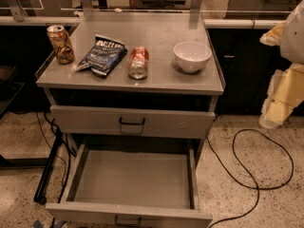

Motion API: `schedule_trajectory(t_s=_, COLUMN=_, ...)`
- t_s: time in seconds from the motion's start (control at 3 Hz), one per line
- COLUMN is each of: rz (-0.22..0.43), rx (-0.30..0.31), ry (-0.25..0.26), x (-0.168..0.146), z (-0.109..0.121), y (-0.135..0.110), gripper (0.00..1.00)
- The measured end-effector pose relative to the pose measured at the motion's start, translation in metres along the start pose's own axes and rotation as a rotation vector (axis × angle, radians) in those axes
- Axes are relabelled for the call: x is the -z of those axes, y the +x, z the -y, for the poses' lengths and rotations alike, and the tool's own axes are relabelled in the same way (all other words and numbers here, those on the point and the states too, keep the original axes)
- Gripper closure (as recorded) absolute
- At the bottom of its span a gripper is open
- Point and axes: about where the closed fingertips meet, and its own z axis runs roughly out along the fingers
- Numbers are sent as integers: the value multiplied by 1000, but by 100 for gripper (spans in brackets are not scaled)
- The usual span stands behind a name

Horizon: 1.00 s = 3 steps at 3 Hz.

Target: Place coke can into middle drawer

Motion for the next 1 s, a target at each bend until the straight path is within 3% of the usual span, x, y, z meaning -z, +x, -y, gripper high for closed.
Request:
schedule_trajectory(t_s=0.33, rz=1, rx=1, ry=2, x=0, z=0, y=0, gripper=0)
schedule_trajectory(t_s=1.0, rz=47, rx=58, ry=-2, x=-14, z=28, y=-25, gripper=0)
